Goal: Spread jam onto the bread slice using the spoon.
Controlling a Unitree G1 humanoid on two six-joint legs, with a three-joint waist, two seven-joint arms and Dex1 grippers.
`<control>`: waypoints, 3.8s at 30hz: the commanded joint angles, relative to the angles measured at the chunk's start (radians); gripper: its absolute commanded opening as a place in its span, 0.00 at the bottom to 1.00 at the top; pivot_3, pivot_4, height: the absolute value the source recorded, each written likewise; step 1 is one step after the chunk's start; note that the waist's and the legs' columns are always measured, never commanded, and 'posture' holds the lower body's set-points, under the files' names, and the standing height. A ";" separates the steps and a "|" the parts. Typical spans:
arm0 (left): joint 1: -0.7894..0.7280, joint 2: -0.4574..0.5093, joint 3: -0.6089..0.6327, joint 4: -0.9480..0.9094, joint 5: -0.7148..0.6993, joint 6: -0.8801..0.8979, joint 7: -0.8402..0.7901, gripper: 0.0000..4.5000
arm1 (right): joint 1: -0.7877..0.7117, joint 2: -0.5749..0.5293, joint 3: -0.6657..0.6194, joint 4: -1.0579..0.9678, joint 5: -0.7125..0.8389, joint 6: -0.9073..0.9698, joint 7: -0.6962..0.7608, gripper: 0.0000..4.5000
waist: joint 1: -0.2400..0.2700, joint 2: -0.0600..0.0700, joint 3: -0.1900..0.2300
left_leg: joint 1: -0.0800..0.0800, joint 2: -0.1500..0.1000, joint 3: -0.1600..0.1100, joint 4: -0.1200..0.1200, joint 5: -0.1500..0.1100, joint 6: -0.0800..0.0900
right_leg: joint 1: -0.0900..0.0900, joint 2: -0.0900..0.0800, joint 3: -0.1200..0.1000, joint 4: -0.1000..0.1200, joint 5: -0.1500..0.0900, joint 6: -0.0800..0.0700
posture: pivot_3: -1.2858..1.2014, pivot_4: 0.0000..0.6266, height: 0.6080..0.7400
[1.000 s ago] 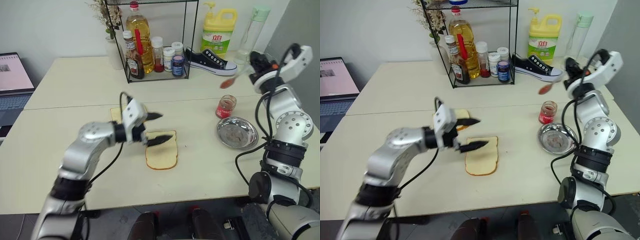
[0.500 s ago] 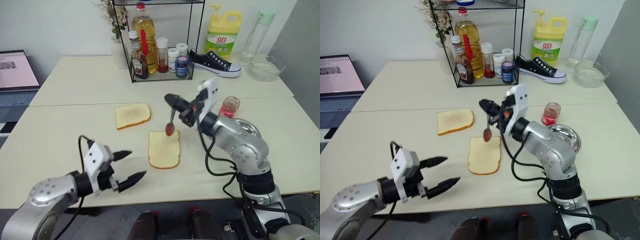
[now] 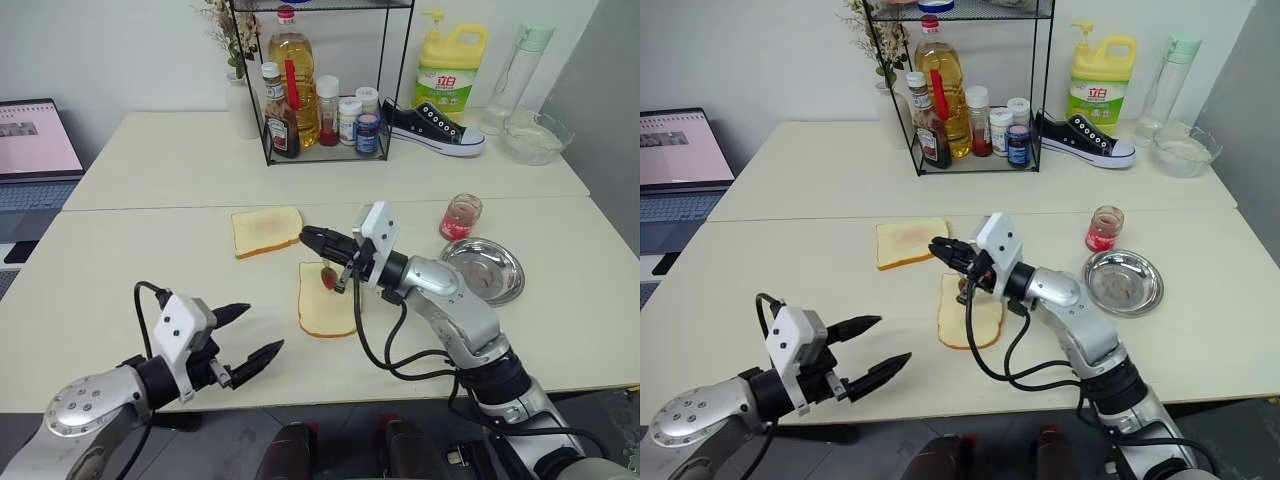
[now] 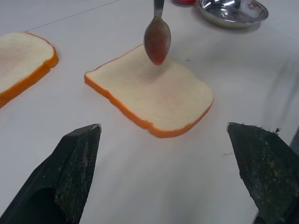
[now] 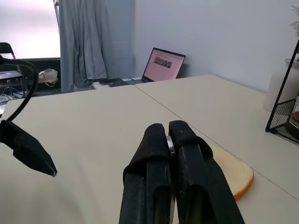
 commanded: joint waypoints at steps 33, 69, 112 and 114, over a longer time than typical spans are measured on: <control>-0.081 0.029 -0.053 0.008 -0.012 -0.036 0.022 1.00 | -0.021 0.074 -0.061 0.220 -0.110 -0.180 0.095 0.01 | 0.000 0.000 0.000 | 0.003 0.000 0.000 0.000 -0.001 -0.001 | 0.002 0.000 0.000 0.000 0.000 0.000 | 0.52 0.24 1.00; -0.113 0.060 -0.062 0.053 0.001 -0.048 -0.017 1.00 | -0.032 0.215 -0.458 0.133 0.374 0.538 -0.189 0.01 | -0.001 0.000 0.000 | 0.003 0.001 0.001 -0.001 -0.001 -0.001 | 0.002 0.000 0.001 0.000 0.000 -0.001 | 0.52 0.24 1.00; -0.134 0.066 -0.093 0.077 0.008 -0.085 -0.013 1.00 | -0.087 0.173 -0.554 0.365 0.406 0.572 -0.174 0.01 | -0.002 0.000 0.000 | 0.003 0.001 0.002 -0.002 -0.001 -0.001 | 0.002 0.001 0.001 0.000 0.000 -0.001 | 0.52 0.24 1.00; -0.135 0.067 -0.093 0.079 0.008 -0.088 -0.015 1.00 | -0.102 0.182 -0.567 0.357 0.427 0.588 -0.188 0.01 | -0.002 0.000 0.000 | 0.003 0.001 0.002 -0.002 -0.001 -0.001 | 0.002 0.001 0.001 0.000 0.000 -0.001 | 0.52 0.24 1.00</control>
